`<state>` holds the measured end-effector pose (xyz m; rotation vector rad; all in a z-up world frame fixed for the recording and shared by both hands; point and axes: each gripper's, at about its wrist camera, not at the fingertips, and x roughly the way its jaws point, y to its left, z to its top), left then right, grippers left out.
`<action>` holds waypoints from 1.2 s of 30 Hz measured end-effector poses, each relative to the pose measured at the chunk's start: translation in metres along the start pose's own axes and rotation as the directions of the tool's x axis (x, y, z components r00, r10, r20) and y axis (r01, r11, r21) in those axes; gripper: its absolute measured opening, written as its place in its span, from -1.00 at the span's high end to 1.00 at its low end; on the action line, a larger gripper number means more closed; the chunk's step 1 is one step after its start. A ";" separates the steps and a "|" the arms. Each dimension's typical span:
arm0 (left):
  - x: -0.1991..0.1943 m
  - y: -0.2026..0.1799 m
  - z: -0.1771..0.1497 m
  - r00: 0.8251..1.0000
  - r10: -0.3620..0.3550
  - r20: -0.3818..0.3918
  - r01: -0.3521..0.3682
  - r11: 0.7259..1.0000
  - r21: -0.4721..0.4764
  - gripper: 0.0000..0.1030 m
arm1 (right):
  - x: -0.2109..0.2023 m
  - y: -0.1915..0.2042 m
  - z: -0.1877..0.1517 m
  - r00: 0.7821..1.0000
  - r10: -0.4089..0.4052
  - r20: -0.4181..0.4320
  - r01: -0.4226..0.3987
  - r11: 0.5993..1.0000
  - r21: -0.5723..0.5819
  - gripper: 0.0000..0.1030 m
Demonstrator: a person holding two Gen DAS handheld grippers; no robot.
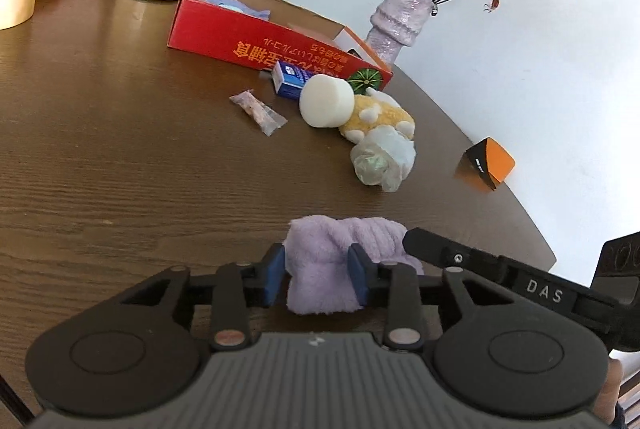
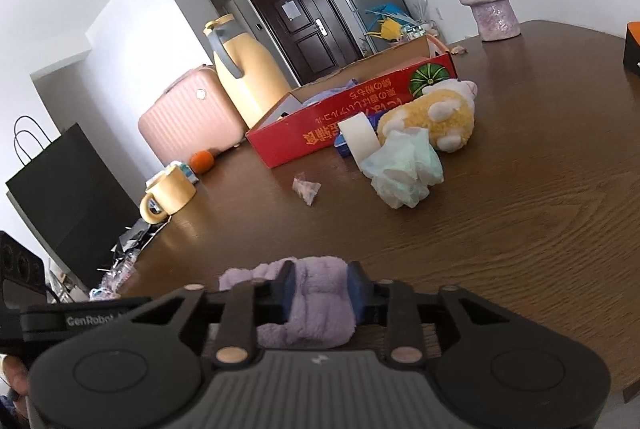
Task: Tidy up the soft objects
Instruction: 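Lift the lavender towel with the left tool into the red box, then open the left tool to release the towel and withdraw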
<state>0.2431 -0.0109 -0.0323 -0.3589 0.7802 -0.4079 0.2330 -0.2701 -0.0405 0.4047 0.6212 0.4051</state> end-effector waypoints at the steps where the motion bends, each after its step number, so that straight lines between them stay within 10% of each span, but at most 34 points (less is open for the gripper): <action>1: 0.001 0.001 0.001 1.000 0.004 0.000 -0.004 1.000 0.000 0.33 | 0.004 0.000 -0.001 1.000 0.000 -0.007 0.000 1.000 0.008 0.26; 12: 0.009 -0.005 0.014 0.999 -0.045 0.003 0.045 0.999 0.027 0.70 | 0.014 -0.001 0.012 1.000 0.007 0.024 -0.007 1.000 0.023 0.63; 20: 0.040 -0.038 0.145 0.982 -0.070 0.175 0.038 0.983 0.181 0.69 | 0.064 0.001 0.153 0.986 0.023 0.163 -0.002 0.992 -0.126 0.62; 28: 0.191 -0.002 0.305 0.986 0.162 0.045 -0.167 0.976 0.142 0.69 | 0.247 -0.032 0.297 0.993 -0.067 -0.097 0.059 0.995 -0.080 0.62; 36: 0.269 0.038 0.334 0.955 0.292 -0.046 -0.278 0.941 0.191 0.55 | 0.338 -0.059 0.305 0.961 -0.162 -0.223 0.160 0.987 -0.027 0.50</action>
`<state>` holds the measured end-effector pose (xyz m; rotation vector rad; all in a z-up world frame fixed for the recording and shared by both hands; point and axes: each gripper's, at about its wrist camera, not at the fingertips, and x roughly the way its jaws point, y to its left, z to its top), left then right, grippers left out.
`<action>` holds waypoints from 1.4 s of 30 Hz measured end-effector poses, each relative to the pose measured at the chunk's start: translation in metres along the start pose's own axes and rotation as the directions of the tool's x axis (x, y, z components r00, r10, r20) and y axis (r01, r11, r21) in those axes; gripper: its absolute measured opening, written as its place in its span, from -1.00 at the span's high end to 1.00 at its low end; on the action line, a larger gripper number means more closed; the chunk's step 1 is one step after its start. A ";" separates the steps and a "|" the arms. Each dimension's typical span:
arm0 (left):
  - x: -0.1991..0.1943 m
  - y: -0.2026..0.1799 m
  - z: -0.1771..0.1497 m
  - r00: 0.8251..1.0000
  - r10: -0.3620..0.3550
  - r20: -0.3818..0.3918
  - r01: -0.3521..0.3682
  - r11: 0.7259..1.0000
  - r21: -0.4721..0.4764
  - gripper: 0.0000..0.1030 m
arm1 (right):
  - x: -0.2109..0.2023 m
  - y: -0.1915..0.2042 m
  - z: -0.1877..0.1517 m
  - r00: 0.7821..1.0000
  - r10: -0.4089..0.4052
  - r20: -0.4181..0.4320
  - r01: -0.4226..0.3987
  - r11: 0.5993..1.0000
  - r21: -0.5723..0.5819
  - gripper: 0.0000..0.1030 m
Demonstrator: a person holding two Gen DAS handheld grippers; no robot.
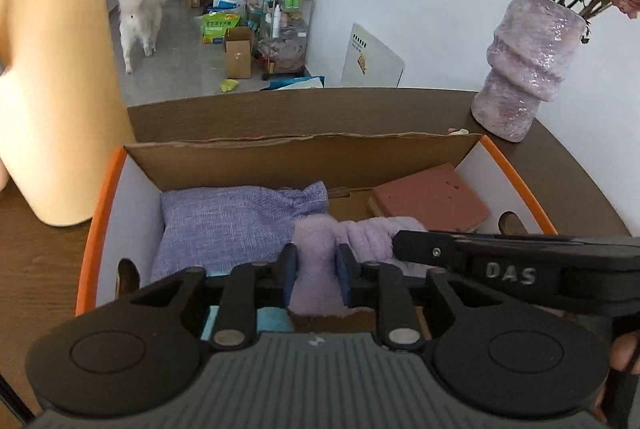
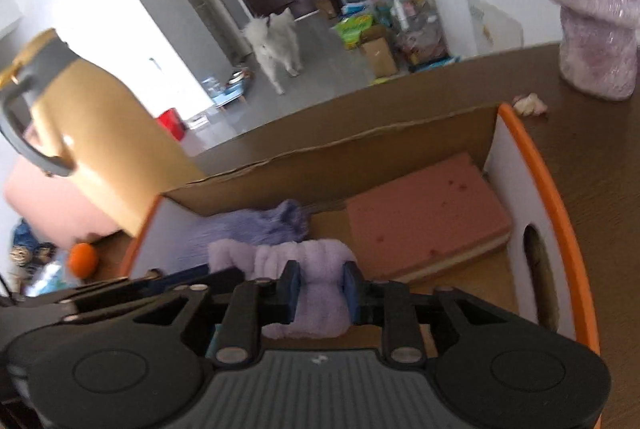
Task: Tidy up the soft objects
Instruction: 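Open the left tool to release the towel and withdraw, then reach the left tool to the yellow-and-white sheep plush and grasp it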
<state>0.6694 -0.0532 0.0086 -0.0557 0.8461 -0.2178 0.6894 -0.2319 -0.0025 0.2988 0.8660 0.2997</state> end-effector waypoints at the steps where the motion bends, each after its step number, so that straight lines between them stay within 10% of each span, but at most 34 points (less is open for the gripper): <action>1: 0.001 0.000 0.000 1.000 -0.006 0.002 0.006 1.000 0.011 0.46 | 0.002 0.002 -0.001 1.000 -0.021 0.005 0.021 1.000 -0.021 0.47; 7: -0.018 -0.001 -0.002 0.998 0.036 0.052 -0.038 0.999 0.034 0.36 | -0.017 0.007 -0.001 0.998 -0.043 0.048 0.045 0.998 -0.045 0.25; 18: -0.153 -0.023 -0.035 0.965 0.090 0.248 -0.120 0.987 0.109 -0.23 | -0.181 0.009 -0.033 0.965 -0.052 0.257 0.091 0.985 -0.144 -0.12; 26: -0.257 -0.032 -0.121 0.880 0.139 0.455 -0.208 0.973 0.104 -0.63 | -0.287 0.007 -0.117 0.902 -0.056 0.428 0.163 0.963 -0.217 -0.57; 33: -0.328 -0.048 -0.236 0.752 0.136 0.645 -0.254 0.963 0.093 -0.85 | -0.338 0.026 -0.223 0.779 -0.006 0.627 0.250 0.920 -0.301 -0.89; 37: -0.355 -0.052 -0.294 0.712 0.134 0.689 -0.257 0.963 0.077 -0.97 | -0.355 0.033 -0.288 0.763 0.002 0.647 0.230 0.934 -0.274 -0.92; 39: -0.364 -0.050 -0.317 0.709 0.131 0.693 -0.243 0.968 0.065 -0.98 | -0.358 0.037 -0.317 0.763 -0.004 0.647 0.226 0.938 -0.261 -0.92; 42: -0.370 -0.043 -0.345 0.752 0.132 0.646 -0.200 0.979 0.033 -0.98 | -0.357 0.037 -0.351 0.773 -0.037 0.633 0.215 0.955 -0.206 -0.93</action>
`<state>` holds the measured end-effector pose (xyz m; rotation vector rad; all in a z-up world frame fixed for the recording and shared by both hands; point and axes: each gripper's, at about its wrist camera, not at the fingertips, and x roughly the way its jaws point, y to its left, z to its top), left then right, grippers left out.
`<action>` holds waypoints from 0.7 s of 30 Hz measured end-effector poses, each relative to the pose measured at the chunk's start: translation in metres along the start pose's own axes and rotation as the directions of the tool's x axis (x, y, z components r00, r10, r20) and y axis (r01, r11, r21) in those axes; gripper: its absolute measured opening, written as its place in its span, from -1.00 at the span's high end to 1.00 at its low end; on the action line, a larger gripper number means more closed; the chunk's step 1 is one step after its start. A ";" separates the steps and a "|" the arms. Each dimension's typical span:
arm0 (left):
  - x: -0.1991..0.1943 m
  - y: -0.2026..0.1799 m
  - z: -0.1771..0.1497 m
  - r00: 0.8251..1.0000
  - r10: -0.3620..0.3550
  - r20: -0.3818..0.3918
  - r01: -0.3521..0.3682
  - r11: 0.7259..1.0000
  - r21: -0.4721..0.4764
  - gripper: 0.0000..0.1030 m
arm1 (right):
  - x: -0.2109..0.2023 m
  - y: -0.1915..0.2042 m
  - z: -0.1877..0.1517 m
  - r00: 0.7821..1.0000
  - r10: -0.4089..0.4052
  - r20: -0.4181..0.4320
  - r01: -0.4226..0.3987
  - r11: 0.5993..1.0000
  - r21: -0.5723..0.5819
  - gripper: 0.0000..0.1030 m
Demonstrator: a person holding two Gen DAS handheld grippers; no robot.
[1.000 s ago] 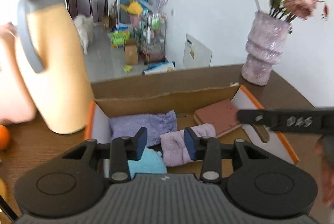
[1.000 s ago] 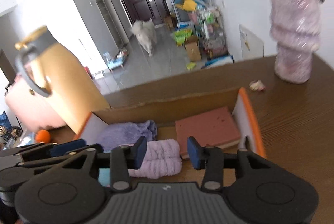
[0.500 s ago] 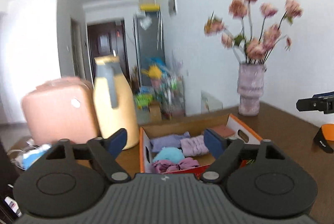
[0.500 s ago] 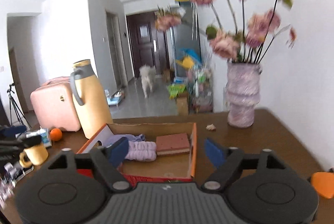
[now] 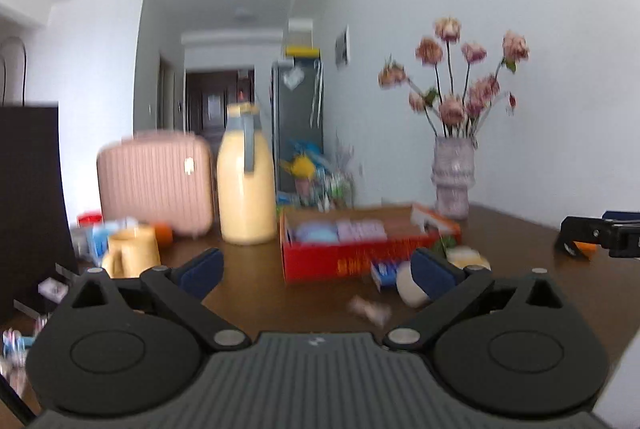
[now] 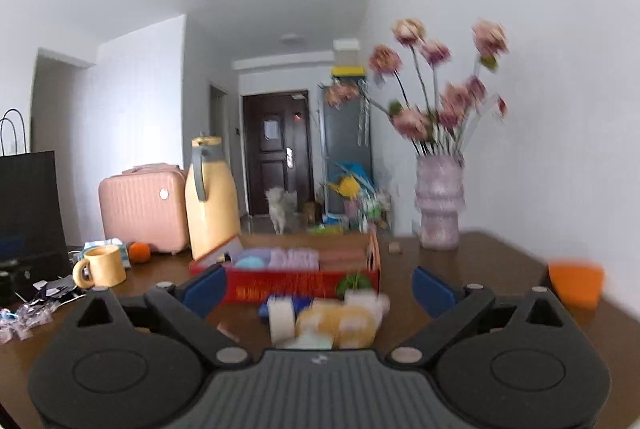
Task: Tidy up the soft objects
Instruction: 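Reach the left tool to the yellow-and-white sheep plush and grasp it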
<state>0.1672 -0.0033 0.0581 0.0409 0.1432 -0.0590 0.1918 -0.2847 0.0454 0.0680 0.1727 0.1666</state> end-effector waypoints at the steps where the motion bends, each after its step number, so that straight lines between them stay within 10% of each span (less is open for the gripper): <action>1: -0.003 0.002 -0.004 1.000 -0.007 -0.028 0.006 1.000 -0.010 -0.98 | -0.003 0.000 -0.007 1.000 0.005 -0.020 -0.004 1.000 0.019 -0.93; 21: 0.063 -0.010 -0.034 0.979 -0.047 -0.201 0.047 0.999 -0.003 -0.99 | 0.064 -0.029 -0.036 0.982 -0.077 -0.173 0.096 0.991 0.099 -0.93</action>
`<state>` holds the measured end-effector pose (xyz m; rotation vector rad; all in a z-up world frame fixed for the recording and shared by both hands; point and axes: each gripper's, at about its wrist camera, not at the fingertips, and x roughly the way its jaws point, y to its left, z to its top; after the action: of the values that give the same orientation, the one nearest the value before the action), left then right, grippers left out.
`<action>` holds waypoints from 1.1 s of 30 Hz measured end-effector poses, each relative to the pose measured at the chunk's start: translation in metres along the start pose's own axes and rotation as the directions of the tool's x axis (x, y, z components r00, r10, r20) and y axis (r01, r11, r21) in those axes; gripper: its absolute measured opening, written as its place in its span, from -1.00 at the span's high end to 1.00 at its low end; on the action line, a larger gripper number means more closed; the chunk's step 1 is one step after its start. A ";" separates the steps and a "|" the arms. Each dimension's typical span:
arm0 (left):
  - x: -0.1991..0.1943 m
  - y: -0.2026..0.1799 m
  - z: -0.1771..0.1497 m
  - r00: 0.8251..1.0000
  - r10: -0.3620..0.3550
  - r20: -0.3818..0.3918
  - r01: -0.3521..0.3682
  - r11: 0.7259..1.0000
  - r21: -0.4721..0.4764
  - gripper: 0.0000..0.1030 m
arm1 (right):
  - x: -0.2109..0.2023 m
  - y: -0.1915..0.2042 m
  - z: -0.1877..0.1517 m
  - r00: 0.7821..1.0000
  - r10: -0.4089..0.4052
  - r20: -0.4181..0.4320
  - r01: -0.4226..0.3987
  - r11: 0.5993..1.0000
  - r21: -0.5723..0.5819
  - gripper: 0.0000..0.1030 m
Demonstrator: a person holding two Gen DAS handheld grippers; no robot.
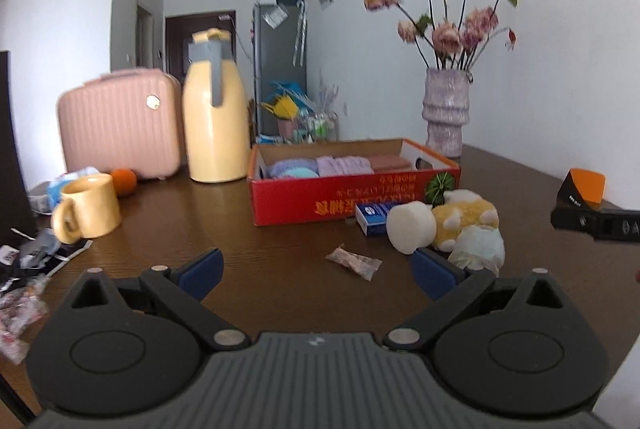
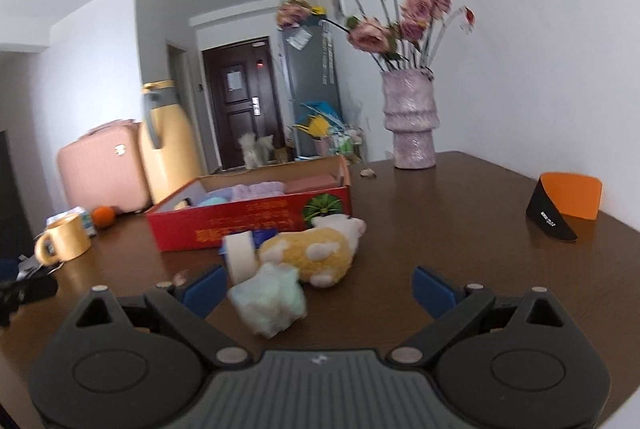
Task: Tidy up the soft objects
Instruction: 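Reach the left tool to the yellow-and-white sheep plush and grasp it, then carry the sheep plush with the left tool into the red box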
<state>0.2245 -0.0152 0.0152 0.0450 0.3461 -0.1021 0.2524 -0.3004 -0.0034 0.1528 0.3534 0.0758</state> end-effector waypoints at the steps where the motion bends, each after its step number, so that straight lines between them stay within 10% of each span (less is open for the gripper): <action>1: 0.010 -0.001 0.001 1.000 -0.007 -0.013 0.007 1.000 0.002 -0.99 | 0.010 -0.003 0.004 1.000 -0.012 -0.004 0.012 1.000 0.013 -0.93; 15: 0.112 -0.020 0.016 0.994 -0.056 -0.099 0.055 0.998 -0.010 -0.99 | 0.173 -0.024 0.030 0.985 -0.016 -0.173 0.045 0.985 0.169 -0.58; 23: 0.142 -0.037 0.009 0.985 -0.070 -0.158 0.074 0.997 0.022 -0.99 | 0.211 -0.034 0.027 0.968 0.093 -0.232 -0.029 0.964 0.266 -0.45; 25: 0.143 -0.041 0.010 0.986 -0.073 -0.152 0.078 0.997 0.024 -0.99 | 0.215 -0.040 0.027 0.961 0.146 -0.235 -0.067 0.947 0.315 -0.11; 33: 0.132 -0.053 0.016 0.988 -0.080 -0.129 0.085 0.996 0.034 -0.99 | 0.195 -0.046 0.038 0.983 0.092 -0.159 -0.042 0.956 0.292 0.24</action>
<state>0.3479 -0.0814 -0.0161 0.0769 0.4740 -0.1883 0.4505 -0.3310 -0.0414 0.4487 0.5310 0.1054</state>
